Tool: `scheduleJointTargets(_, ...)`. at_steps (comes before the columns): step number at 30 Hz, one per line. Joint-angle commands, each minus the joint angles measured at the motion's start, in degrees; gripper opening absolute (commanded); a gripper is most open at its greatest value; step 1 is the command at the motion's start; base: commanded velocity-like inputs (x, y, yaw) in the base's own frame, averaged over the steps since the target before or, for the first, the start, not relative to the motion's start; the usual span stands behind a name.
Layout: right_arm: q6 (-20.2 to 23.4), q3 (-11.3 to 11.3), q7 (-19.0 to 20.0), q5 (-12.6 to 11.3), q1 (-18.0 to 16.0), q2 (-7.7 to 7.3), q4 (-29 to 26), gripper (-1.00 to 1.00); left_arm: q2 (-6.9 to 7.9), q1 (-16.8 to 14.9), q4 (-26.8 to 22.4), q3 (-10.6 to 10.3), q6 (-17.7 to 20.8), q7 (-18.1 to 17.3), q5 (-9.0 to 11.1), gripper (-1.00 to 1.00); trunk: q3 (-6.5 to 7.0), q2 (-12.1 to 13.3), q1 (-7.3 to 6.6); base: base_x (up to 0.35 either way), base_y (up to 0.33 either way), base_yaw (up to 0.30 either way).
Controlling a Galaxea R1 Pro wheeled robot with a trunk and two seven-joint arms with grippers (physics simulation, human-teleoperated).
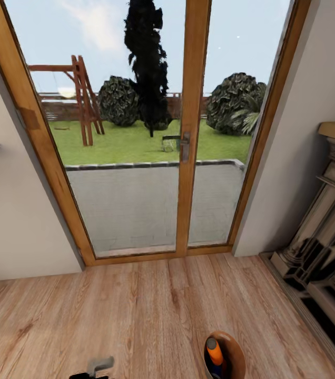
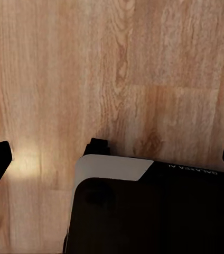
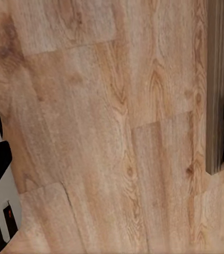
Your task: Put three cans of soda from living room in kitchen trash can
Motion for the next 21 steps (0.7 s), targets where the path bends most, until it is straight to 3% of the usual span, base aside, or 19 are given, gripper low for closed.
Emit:
scheduleJointTargets(1,-1.01,0.00,-0.06,-0.01,0.19,0.02,0.04,1.00,0.74,0.59,0.00,-0.01,-0.52,-0.04,0.01,1.00,0.00,0.00,0.00,0.000,0.000,0.000)
scheduleJointTargets(6,-2.50,0.00,-0.17,-0.01,0.47,0.05,0.11,1.00,2.10,2.85,0.01,-1.73,-1.74,-0.10,-0.74,1.00,0.00,0.00,0.00,0.000,0.000,0.000)
scheduleJointTargets(9,-2.83,0.02,-0.19,-0.02,1.34,0.16,0.12,1.00,2.27,4.39,0.01,-3.57,-3.83,-0.37,-3.14,1.00,0.00,0.00,0.00,0.000,0.000,0.000)
scheduleJointTargets(21,-4.01,0.09,-0.11,-0.08,5.06,0.89,0.12,1.00,2.38,7.06,0.17,-4.69,-7.64,-0.55,-4.84,1.00,0.00,0.00,0.00,0.000,0.000,0.000)
